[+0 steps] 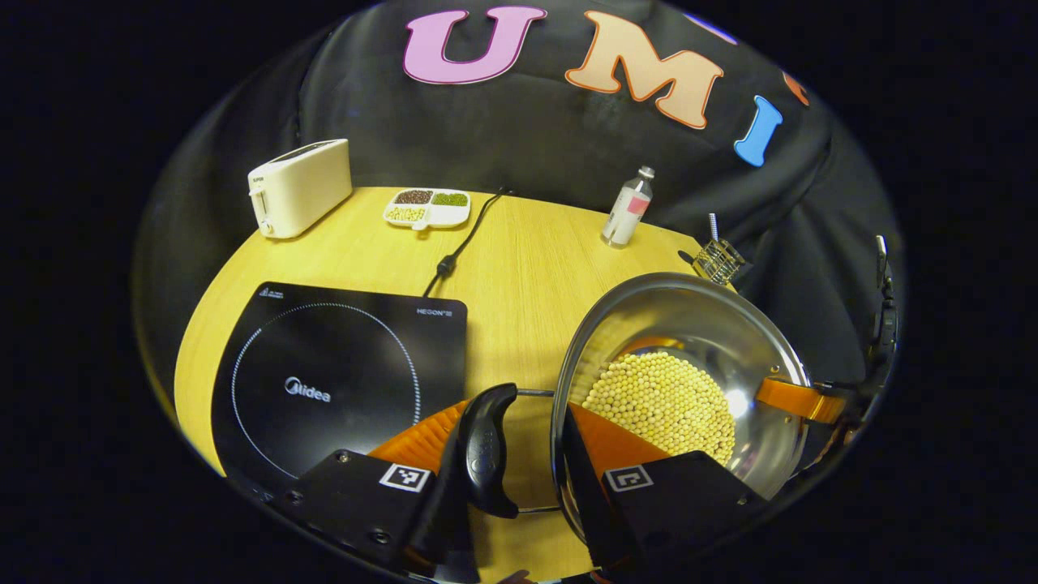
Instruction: First push the handle of the pot to place it horizontally, then grasp the pot with both hands and set it on the induction cooktop.
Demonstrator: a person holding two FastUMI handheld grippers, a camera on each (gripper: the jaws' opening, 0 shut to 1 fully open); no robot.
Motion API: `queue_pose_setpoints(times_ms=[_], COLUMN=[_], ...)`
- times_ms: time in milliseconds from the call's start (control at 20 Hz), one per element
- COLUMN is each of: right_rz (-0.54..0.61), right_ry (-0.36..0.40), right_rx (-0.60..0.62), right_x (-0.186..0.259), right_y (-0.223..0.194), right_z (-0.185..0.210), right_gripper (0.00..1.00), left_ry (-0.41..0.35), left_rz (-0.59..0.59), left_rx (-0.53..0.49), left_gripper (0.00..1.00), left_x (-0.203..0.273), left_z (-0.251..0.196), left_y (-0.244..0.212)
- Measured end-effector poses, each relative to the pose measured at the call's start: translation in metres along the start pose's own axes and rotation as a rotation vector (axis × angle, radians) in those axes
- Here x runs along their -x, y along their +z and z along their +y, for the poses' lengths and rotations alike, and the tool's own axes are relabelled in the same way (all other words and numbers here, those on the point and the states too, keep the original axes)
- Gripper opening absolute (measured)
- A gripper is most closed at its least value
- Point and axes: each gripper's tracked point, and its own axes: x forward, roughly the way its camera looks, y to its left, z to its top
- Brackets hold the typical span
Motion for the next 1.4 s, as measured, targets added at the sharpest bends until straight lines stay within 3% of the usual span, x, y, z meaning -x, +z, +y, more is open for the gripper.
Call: queue_pose_setpoints(times_ms=[150,200,700,800,900,950,1150,1250,1400], right_rz=[-0.007,-0.008,0.004,0.007,0.011,0.012,0.021,0.026,0.039], right_ry=[-0.003,0.000,0.059,0.070,0.075,0.077,0.089,0.095,0.106], right_rx=[-0.002,-0.002,0.047,0.052,0.060,0.060,0.060,0.062,0.067], right_x=[0.004,0.006,-0.007,-0.010,-0.014,-0.016,-0.024,-0.029,-0.035], right_y=[-0.004,-0.005,-0.014,-0.016,-0.017,-0.018,-0.022,-0.024,-0.028], right_z=[0.027,0.037,0.148,0.167,0.184,0.193,0.226,0.242,0.261], right_gripper=[0.61,0.55,0.55,0.61,0.61,0.56,0.61,0.55,0.61], left_ry=[-0.003,0.000,0.065,0.076,0.086,0.089,0.104,0.114,0.128], left_rz=[-0.001,-0.003,-0.021,-0.020,-0.019,-0.019,-0.013,-0.014,-0.008], left_rx=[-0.001,0.002,0.047,0.057,0.057,0.056,0.056,0.056,0.058], left_gripper=[0.64,0.64,0.64,0.64,0.65,0.64,0.64,0.64,0.64], left_x=[0.010,0.012,0.041,0.047,0.049,0.050,0.054,0.054,0.057], left_z=[0.025,0.035,0.137,0.154,0.171,0.179,0.209,0.225,0.245], left_y=[0.006,0.007,0.014,0.016,0.018,0.020,0.025,0.026,0.025])
